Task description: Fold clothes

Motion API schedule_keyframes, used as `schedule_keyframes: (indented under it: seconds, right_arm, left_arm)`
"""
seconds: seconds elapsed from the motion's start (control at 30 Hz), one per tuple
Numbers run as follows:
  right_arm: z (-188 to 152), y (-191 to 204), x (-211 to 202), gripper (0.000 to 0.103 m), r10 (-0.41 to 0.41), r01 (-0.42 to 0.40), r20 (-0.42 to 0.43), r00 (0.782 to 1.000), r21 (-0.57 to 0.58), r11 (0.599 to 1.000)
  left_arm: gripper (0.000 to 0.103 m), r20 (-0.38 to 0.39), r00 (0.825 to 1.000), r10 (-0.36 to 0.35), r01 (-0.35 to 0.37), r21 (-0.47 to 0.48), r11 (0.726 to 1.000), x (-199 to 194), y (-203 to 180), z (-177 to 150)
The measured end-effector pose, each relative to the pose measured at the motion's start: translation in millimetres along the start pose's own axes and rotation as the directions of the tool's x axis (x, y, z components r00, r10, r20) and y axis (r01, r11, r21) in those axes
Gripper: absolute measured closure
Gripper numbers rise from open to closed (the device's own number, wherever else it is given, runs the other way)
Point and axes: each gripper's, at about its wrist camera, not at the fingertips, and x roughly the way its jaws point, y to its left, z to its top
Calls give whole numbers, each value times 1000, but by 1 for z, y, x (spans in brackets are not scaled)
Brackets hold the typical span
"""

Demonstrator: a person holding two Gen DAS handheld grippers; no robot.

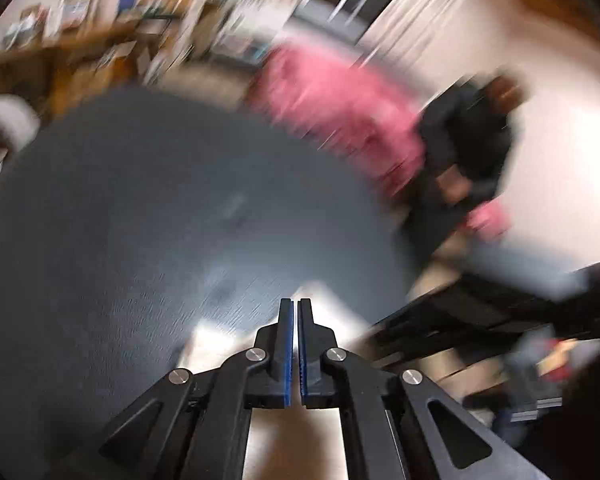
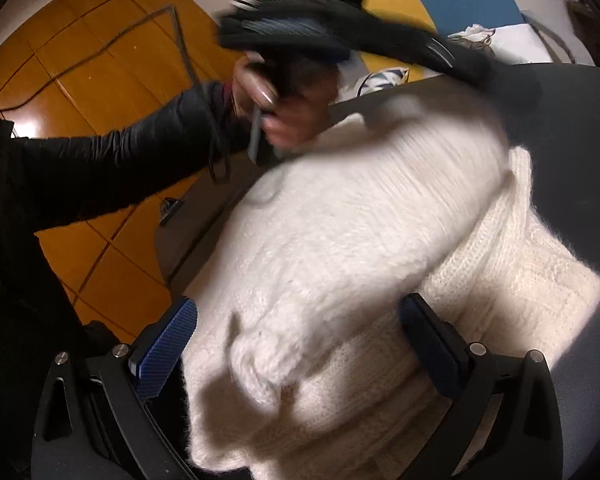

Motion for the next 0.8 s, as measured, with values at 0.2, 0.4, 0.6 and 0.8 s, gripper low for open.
schedule_keyframes:
  seconds: [0.2, 0.4, 0.6, 0.8]
  right_arm:
    - [-7, 4, 8, 0, -2, 1, 27, 1000, 17, 1000]
    - [2, -1, -14, 0, 81, -84, 29, 996, 156, 984]
    - [-1, 12, 12, 0, 153, -151, 7, 988, 203, 968]
    - [-3, 19, 21, 0, 124, -130, 41, 991, 243, 961]
  left_arm:
    - [82, 158, 985, -69, 87, -109, 990, -62, 15, -2]
    - [59, -30, 997, -78, 76, -43, 996, -70, 16, -2]
    - [54, -154, 974, -166, 156, -76, 985, -31, 33, -11]
    - [56, -204, 933, -296, 269, -149, 952, 2, 35, -24]
